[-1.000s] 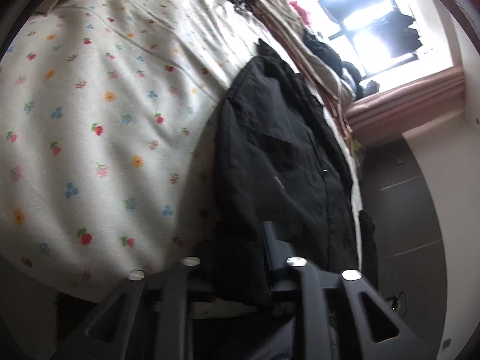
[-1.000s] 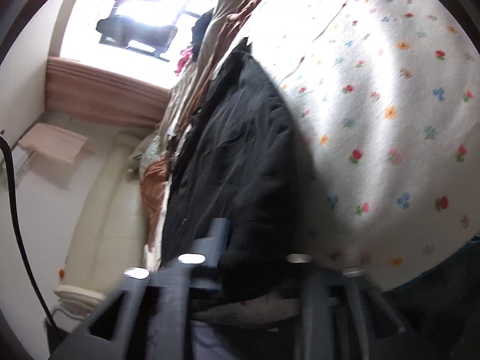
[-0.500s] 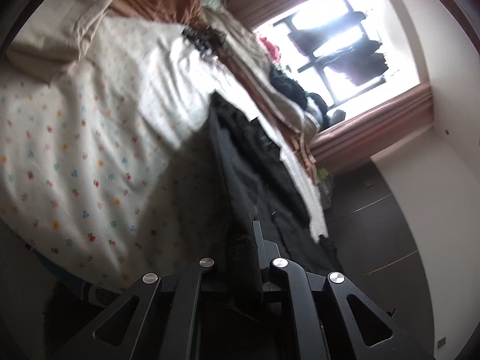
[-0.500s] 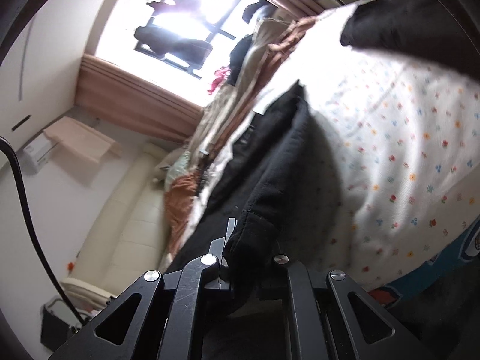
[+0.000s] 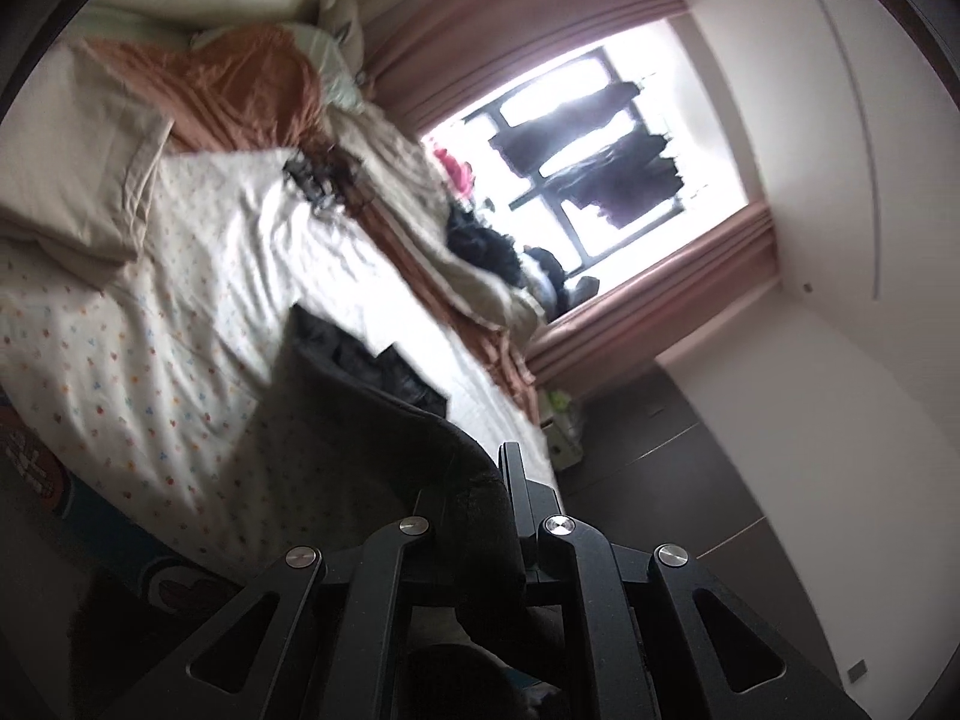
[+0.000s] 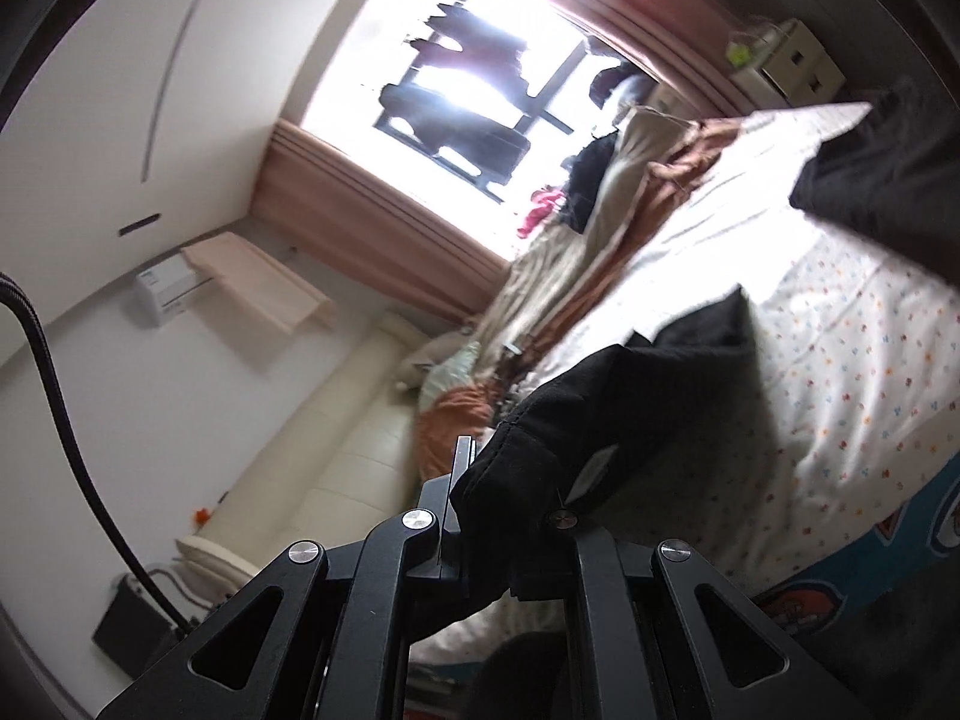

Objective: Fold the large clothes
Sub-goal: 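Lift the hem with both grippers and fold it toward the collar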

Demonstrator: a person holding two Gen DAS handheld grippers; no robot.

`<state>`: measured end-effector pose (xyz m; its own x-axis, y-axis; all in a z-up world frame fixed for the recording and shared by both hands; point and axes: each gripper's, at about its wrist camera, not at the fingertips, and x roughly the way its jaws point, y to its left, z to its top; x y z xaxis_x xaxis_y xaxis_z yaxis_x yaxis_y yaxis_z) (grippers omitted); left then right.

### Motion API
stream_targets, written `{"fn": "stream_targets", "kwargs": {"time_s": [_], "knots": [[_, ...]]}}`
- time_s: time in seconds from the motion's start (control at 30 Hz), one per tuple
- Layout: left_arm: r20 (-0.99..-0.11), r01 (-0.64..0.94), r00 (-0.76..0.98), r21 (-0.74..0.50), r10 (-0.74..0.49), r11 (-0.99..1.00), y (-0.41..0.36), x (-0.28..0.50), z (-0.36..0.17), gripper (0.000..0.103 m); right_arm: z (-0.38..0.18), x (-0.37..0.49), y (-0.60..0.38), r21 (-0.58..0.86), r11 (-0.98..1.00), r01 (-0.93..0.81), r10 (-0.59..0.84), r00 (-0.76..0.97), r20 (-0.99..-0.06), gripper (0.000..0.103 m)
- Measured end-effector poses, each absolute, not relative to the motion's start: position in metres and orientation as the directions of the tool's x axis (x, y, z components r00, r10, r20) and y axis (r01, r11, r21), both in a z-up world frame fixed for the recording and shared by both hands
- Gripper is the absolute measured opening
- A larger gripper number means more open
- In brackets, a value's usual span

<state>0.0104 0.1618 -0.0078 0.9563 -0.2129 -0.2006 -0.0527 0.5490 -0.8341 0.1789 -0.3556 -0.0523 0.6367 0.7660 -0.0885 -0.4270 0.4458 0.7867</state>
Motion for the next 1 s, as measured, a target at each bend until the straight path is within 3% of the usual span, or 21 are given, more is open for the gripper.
{"fn": "stream_targets", "kwargs": {"time_s": [0.4, 1.0], "knots": [[-0.096, 0.032, 0.977, -0.82, -0.192, 0.571, 0.155, -0.03, 0.046, 0.008, -0.01, 0.151, -0.353, 0.751, 0.43, -0.501, 0.763, 0.646, -0.006, 0.009], [-0.128, -0.004, 0.974, -0.838, -0.189, 0.546, 0.187, 0.07, 0.046, 0.009, -0.013, 0.252, -0.332, 0.772, 0.428, -0.47, 0.753, 0.658, -0.017, 0.009]]}}
